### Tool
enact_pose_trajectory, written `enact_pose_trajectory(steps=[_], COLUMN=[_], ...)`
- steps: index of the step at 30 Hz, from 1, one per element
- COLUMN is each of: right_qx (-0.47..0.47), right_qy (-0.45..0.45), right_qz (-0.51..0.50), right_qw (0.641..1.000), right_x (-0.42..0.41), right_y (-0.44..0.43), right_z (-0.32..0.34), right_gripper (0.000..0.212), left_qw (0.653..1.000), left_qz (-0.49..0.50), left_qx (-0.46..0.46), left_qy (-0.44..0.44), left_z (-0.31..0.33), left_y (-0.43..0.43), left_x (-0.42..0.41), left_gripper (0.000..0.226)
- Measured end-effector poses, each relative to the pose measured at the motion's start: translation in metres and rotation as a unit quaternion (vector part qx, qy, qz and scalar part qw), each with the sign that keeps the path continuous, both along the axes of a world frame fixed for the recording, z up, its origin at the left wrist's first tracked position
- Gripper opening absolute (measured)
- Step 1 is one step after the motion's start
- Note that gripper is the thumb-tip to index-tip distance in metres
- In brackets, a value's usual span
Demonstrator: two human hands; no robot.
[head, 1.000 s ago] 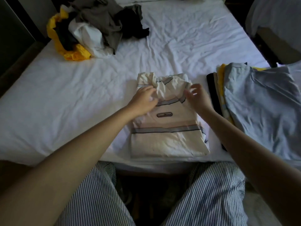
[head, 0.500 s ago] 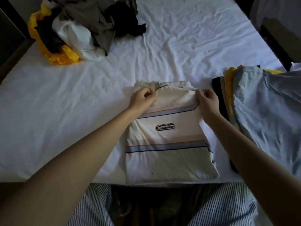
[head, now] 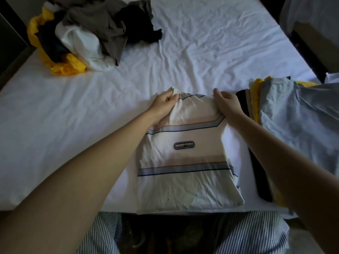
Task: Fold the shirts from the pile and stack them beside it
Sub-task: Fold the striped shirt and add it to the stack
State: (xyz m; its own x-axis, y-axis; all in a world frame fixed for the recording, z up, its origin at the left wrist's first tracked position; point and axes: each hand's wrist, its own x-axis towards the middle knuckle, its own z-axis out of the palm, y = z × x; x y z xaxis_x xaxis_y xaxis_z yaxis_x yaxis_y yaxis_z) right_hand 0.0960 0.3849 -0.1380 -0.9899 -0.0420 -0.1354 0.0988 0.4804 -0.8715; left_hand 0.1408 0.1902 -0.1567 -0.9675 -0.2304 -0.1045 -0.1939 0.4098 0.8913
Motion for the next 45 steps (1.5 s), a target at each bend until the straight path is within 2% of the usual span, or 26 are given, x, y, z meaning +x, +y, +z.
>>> enact_pose_trajectory(steps=[3,6,8,11,14,16,19,21,24,27,30,32,35,37,38,39,41,42,43,45], right_qx=[0.084,0.119,0.104,0.091,0.114,0.098,0.073,0.066,0.104,0.092,0.073,0.093,0.119,0.181,0.223,0.252,0.254,0.263,0.282,0.329], right_qy=[0.044,0.055,0.063,0.015,-0.060,-0.037,0.020,0.034,0.012,-0.017,-0.016,0.000,-0.007,0.010,0.054,0.127,0.272,0.314,0.330,0.266], right_qz=[0.074,0.054,0.012,-0.047,-0.005,0.054,0.027,-0.022,-0.049,-0.051,-0.022,-0.007,-0.051,-0.079,-0.076,-0.054,0.052,0.116,0.175,0.253], right_qw=[0.993,0.990,0.993,0.995,0.992,0.993,0.997,0.997,0.993,0.994,0.997,0.996,0.992,0.980,0.970,0.958,0.927,0.905,0.884,0.870], right_x=[0.007,0.014,0.027,0.064,0.100,0.112,0.121,0.125,0.124,0.119,0.127,0.137,0.141,0.139,0.139,0.139,0.142,0.140,0.135,0.125], right_y=[0.005,0.015,0.022,0.035,0.043,0.041,0.040,0.045,0.052,0.047,0.045,0.049,0.046,0.038,0.032,0.026,0.008,0.001,-0.004,-0.007], right_z=[0.003,0.003,-0.001,-0.012,-0.018,-0.018,-0.015,-0.018,-0.023,-0.017,-0.013,-0.018,-0.017,-0.011,-0.007,-0.005,0.000,-0.002,-0.007,-0.016], right_gripper=[0.016,0.013,0.012,0.030,0.043,0.046,0.037,0.034,0.033,0.030,0.033,0.029,0.022,0.021,0.025,0.031,0.039,0.042,0.046,0.057], left_qw=[0.993,0.987,0.983,0.982,0.971,0.961,0.958,0.957,0.942,0.949,0.963,0.953,0.938,0.921,0.911,0.908,0.903,0.895,0.890,0.887], left_qz=[-0.030,-0.056,-0.042,-0.007,0.011,0.007,0.005,0.003,-0.006,0.007,0.082,0.106,0.100,0.066,0.041,0.001,-0.095,-0.126,-0.143,-0.138], left_qx=[-0.096,-0.146,-0.176,-0.190,-0.237,-0.273,-0.284,-0.289,-0.330,-0.300,-0.254,-0.283,-0.333,-0.371,-0.388,-0.398,-0.416,-0.427,-0.433,-0.439], left_qy=[0.054,0.030,0.009,0.014,0.037,0.040,0.034,0.012,-0.066,-0.100,-0.033,-0.004,0.016,0.097,0.131,0.134,0.054,0.016,-0.012,-0.036], left_z=[0.002,-0.004,-0.003,0.002,-0.002,-0.007,-0.010,-0.010,-0.011,-0.007,-0.001,0.001,-0.002,-0.003,-0.001,0.000,0.002,-0.002,-0.010,-0.026], left_y=[-0.004,-0.005,-0.007,-0.016,-0.021,-0.022,-0.025,-0.030,-0.033,-0.030,-0.031,-0.029,-0.016,0.001,0.010,0.021,0.044,0.054,0.059,0.056], left_x=[0.000,-0.001,0.003,0.021,0.044,0.054,0.061,0.061,0.060,0.058,0.060,0.069,0.088,0.106,0.114,0.123,0.138,0.145,0.151,0.162], left_gripper=[0.039,0.037,0.036,0.033,0.032,0.037,0.037,0.035,0.038,0.040,0.034,0.031,0.038,0.049,0.052,0.056,0.066,0.070,0.072,0.070])
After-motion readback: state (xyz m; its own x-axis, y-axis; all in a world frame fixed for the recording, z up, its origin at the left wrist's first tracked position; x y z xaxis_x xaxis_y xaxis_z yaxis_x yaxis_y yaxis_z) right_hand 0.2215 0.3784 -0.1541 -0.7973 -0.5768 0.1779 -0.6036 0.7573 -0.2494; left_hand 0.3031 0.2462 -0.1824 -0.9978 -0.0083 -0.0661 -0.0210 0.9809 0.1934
